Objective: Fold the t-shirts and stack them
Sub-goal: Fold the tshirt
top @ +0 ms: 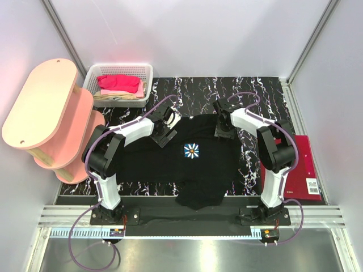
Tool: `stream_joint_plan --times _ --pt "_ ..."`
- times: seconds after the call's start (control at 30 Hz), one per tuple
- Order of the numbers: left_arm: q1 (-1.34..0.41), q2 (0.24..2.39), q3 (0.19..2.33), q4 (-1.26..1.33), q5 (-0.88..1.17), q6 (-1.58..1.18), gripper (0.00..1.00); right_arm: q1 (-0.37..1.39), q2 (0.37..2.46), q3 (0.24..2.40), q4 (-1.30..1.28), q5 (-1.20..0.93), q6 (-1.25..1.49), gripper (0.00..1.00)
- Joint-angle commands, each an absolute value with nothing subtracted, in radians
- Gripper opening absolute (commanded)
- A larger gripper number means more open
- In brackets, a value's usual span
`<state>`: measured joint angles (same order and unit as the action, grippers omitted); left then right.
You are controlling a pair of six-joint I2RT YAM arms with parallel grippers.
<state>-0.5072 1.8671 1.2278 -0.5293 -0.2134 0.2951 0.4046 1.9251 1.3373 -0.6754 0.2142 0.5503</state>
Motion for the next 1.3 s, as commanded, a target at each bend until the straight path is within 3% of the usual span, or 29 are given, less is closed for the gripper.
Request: stream_joint_plan --times 0.0,0.3,0.57,0.63,0.87,0.9,0.97,1.0,1.07,1.17,1.27 --pt "-0.502 1.873 1.193 -0.594 -0.187 0.290 0.86 0.384 1.967 1.405 -0.632 0.203 0.543 0.47" --pt "-0.502 1.888 1.192 -0.591 -0.181 0.291 0.86 0.356 1.964 1.425 -0.614 0.196 0.522 0.39" --pt "-0.502 1.887 1.192 -0.592 -0.181 0.290 0.86 0.356 1.954 1.436 -0.612 0.172 0.523 0.05" --pt "-0.502 1.885 1.192 -0.592 -0.183 0.291 0.86 0.354 1.947 1.434 -0.612 0.166 0.523 0.00" --pt "-0.503 1.888 1.193 -0.591 -0.183 0.288 0.86 0.354 1.914 1.424 -0.614 0.187 0.517 0.00" --pt "-0.502 1.885 1.192 -0.591 -0.183 0.287 0.86 0.354 1.907 1.419 -0.618 0.199 0.515 0.04" --pt "-0.502 1.882 1.187 -0.591 -0.183 0.288 0.86 0.353 1.896 1.408 -0.626 0.216 0.517 0.28" --pt "-0.503 1.881 1.186 -0.589 -0.184 0.290 0.86 0.351 1.885 1.401 -0.629 0.219 0.517 0.50" --pt "-0.502 1.882 1.187 -0.589 -0.184 0.291 0.86 0.350 1.875 1.379 -0.629 0.233 0.529 0.68" --pt "-0.502 1.884 1.186 -0.588 -0.179 0.287 0.86 0.341 1.870 1.361 -0.629 0.233 0.534 0.70" --pt "-0.502 1.884 1.189 -0.589 -0.179 0.287 0.86 0.336 1.890 1.358 -0.623 0.221 0.535 0.66"
